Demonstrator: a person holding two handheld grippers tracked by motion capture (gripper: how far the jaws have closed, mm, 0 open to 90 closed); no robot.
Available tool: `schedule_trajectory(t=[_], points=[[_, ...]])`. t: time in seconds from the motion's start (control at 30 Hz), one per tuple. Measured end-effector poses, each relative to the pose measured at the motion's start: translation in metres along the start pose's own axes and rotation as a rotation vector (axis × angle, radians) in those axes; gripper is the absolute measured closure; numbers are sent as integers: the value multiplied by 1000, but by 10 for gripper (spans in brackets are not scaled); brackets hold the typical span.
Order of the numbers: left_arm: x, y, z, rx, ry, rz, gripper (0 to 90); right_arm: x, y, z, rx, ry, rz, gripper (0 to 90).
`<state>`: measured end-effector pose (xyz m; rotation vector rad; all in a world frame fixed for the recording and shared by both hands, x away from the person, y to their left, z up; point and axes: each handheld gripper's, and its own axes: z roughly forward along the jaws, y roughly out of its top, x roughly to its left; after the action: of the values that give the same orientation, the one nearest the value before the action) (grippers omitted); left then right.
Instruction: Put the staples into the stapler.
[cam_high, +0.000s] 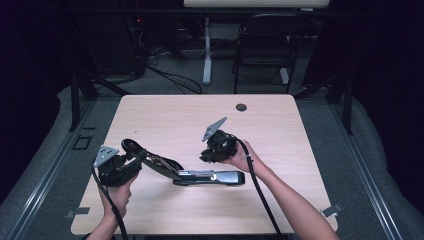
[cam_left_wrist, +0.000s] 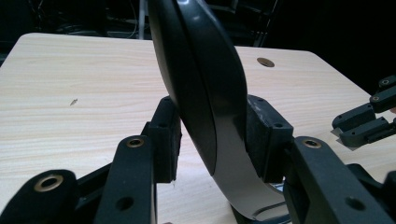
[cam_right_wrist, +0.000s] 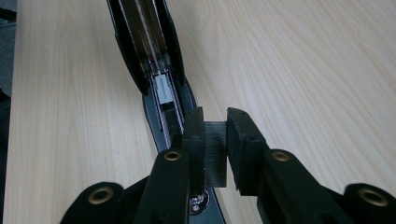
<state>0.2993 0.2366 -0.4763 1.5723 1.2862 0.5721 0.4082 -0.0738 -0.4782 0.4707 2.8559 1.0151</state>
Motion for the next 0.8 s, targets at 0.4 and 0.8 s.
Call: schedule_trajectory(t=[0.4, 0.8], points=[[0, 0, 0, 1, -1, 1, 591, 2, 3, 4, 4, 34, -43, 786], [0, 0, 0, 1, -1, 1, 591, 4, 1, 11, -3, 84, -49, 786]])
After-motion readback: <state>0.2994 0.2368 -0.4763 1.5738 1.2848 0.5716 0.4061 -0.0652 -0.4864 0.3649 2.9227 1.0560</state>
